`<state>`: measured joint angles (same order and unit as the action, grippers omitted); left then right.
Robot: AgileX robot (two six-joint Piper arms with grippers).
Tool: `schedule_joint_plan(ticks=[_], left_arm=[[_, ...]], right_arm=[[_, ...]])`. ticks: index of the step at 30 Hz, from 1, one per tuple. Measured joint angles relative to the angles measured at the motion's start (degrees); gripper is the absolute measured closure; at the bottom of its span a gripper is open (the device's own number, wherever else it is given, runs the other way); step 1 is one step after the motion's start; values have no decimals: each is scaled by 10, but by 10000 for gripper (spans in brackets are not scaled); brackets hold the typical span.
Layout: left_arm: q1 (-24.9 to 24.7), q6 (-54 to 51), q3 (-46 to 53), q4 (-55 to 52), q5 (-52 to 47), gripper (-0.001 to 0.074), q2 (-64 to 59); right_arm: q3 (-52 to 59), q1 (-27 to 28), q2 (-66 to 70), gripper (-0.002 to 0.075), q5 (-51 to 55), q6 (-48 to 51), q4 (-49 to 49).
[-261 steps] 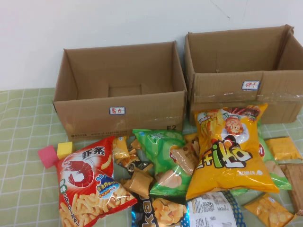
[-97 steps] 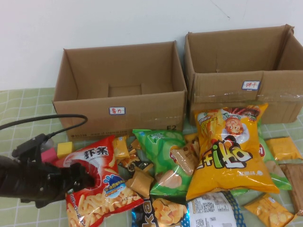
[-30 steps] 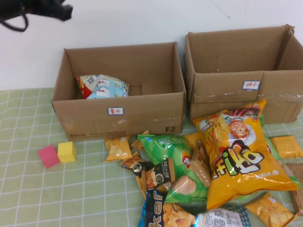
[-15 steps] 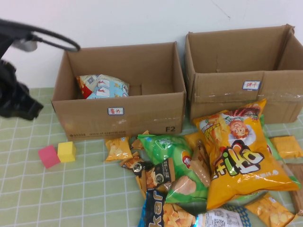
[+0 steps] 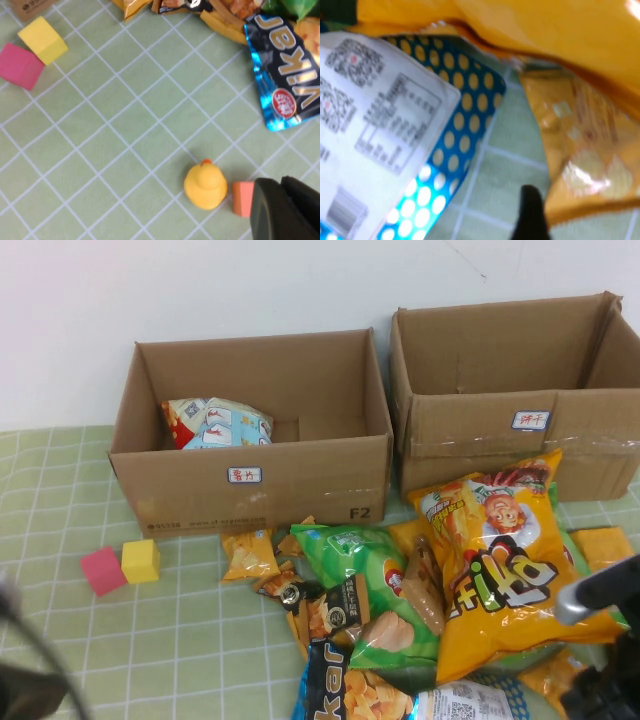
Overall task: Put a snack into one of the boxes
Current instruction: Pick up the biscuit, then place the biscuit in the biscuit box
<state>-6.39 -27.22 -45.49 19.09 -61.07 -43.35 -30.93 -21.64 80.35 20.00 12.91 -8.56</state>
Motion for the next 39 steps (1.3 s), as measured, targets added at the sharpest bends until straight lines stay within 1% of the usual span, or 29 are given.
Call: schedule_joint_plan(ticks=[3, 5, 9, 15, 16, 18, 20, 22, 23, 24, 27, 31, 34, 35, 39], left_arm=[[0, -8, 36, -9, 11, 735, 54], [0, -17, 54, -11, 15, 735, 77], [0, -34, 81, -13, 18, 735, 107], [0, -45, 96, -13, 21, 735, 113], [0, -45, 96, -13, 21, 735, 113], [0, -47, 96, -13, 22, 735, 113], [0, -50, 96, -13, 25, 735, 113], [0, -50, 96, -13, 32, 735, 114], [0, -50, 96, -13, 41, 735, 114], [0, -50, 96, -13, 42, 735, 114], [0, -50, 96, -14, 48, 735, 114], [0, -51, 99, -14, 68, 736, 114], [0, -54, 110, -14, 104, 736, 114], [0, -56, 113, -14, 118, 736, 114], [0, -63, 117, -15, 163, 736, 114]], right_arm=[[-19, -5, 35, 204, -26, -13, 26], [-33, -5, 59, 187, -28, -28, 49], [-64, -5, 116, 176, -31, -42, 82], [-93, -5, 192, 175, -37, -44, 96], [-97, -5, 199, 181, -34, -42, 97], [-108, -5, 206, 221, -19, -42, 97], [-113, -6, 210, 297, -9, -42, 97], [-116, -6, 210, 399, -1, -42, 100], [-121, -6, 210, 449, 14, -59, 105], [-122, -6, 210, 449, 22, -68, 109], [-148, -6, 206, 457, 106, -121, 133], [-208, -6, 179, 463, 226, -153, 158], [-284, -6, 154, 464, 286, -159, 169], [-325, -6, 148, 464, 310, -159, 174], [-459, -6, 144, 465, 347, -159, 208]])
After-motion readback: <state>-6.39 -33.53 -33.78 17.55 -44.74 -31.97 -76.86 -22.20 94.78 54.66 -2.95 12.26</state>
